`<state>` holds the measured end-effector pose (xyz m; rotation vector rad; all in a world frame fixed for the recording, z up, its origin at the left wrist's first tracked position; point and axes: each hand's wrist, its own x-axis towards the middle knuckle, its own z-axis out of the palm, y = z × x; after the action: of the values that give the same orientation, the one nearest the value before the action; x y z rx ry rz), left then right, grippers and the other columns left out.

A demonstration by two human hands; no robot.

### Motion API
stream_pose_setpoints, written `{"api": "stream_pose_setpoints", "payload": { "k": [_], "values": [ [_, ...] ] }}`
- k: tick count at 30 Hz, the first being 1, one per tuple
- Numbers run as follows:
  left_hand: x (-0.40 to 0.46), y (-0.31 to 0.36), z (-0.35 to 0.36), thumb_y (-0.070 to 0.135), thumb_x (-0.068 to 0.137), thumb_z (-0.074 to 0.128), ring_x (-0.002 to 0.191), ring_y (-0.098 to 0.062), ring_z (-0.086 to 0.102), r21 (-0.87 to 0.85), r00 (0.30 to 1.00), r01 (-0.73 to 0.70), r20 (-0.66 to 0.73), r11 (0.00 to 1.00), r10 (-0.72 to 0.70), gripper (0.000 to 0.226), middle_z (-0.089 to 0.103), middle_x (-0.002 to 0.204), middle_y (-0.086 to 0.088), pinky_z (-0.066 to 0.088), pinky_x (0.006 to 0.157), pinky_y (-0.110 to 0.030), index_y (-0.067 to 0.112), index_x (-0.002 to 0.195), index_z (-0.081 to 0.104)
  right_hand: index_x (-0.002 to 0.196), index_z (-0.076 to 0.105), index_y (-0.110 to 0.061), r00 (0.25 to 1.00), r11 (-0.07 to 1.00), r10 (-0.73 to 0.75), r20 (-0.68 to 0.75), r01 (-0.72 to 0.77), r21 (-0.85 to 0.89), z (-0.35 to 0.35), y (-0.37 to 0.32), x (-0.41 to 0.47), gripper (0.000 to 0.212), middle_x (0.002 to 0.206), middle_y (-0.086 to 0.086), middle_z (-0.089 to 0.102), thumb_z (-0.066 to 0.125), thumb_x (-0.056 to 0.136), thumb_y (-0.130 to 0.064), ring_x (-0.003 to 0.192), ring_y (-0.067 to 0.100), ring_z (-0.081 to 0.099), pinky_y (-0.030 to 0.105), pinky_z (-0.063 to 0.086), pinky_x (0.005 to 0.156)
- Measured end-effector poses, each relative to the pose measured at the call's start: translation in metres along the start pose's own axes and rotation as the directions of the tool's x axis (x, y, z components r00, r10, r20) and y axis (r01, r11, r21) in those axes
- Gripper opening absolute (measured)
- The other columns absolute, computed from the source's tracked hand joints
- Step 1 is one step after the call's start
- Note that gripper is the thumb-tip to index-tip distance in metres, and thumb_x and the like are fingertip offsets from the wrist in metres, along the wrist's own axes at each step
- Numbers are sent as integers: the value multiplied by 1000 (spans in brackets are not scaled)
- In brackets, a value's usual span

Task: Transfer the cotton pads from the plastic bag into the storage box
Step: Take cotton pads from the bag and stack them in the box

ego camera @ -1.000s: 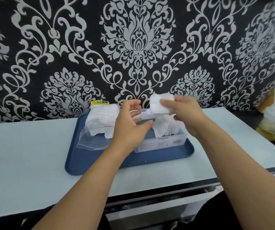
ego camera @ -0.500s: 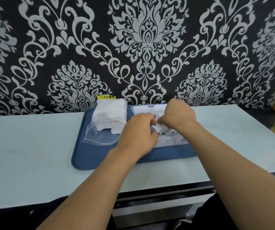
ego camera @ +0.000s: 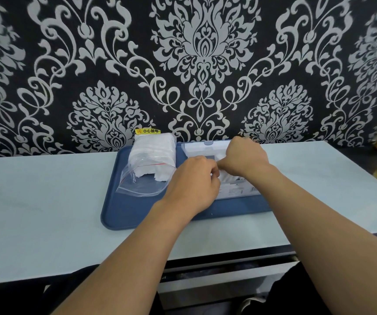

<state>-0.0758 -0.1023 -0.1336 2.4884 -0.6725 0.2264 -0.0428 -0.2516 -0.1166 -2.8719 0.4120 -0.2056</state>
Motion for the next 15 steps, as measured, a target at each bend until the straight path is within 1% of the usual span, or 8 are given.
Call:
{"api": "stream_pose_setpoints", "payload": {
  "k": [2,5,8,9,11,13,14,15],
  "values": [
    [0,0,0,19,93,56,105,-21,62,3,1000,-4,-1,1000,4,22,70,111,-1,52,84,-35,20,103,74,68,40,-15,1000,1000,9,-25,-8,15,3,-1,0,38,72,1,49,75,72,-30,72,26,54,30,42,61],
    [-1,0,0,19,92,55,105,-21,62,2,1000,-8,0,1000,8,22,69,111,-1,52,84,-36,20,103,74,69,38,-16,996,1000,0,-88,1,6,9,0,4,39,77,3,51,76,70,-26,71,26,52,31,38,58],
    [-1,0,0,18,92,55,103,-21,62,-2,1000,-14,-6,1000,14,21,69,110,-1,52,83,-37,20,101,74,70,37,-16,991,1000,-25,-132,27,16,11,4,7,40,72,0,44,76,71,-21,69,25,50,28,32,52],
    [-1,1,0,18,92,55,103,-21,62,-1,1000,-15,-7,1000,15,21,69,110,-2,52,83,-36,20,101,74,69,37,-16,991,999,-31,-130,37,38,11,6,7,42,70,0,45,78,70,-24,67,24,50,28,30,49],
    [-1,1,0,18,93,55,104,-22,62,-2,1000,-14,-8,1000,14,21,70,109,-2,52,83,-36,19,102,73,65,42,-14,992,989,-30,-121,47,142,6,9,6,48,65,0,49,83,67,-38,61,21,49,28,32,48],
    [-1,1,0,18,92,55,103,-22,63,-6,1000,-11,-13,1000,11,20,71,109,-1,52,81,-34,19,101,73,57,45,-11,982,958,-26,-185,77,276,-9,12,2,54,56,2,52,81,69,-49,52,20,47,30,41,52],
    [0,1,1,17,92,55,102,-22,64,-6,1000,-10,-14,1000,10,20,72,108,-1,52,80,-34,18,100,73,54,48,-8,974,936,-17,-226,95,338,-18,14,-2,55,51,2,52,77,74,-50,48,20,46,31,45,54],
    [0,1,1,17,91,56,101,-23,65,-5,1000,-7,-14,1000,7,19,72,108,-1,53,80,-33,17,100,73,52,53,-5,974,911,-17,-224,107,398,-28,15,-5,54,47,0,56,71,80,-47,45,19,48,31,47,55]
  ]
}}
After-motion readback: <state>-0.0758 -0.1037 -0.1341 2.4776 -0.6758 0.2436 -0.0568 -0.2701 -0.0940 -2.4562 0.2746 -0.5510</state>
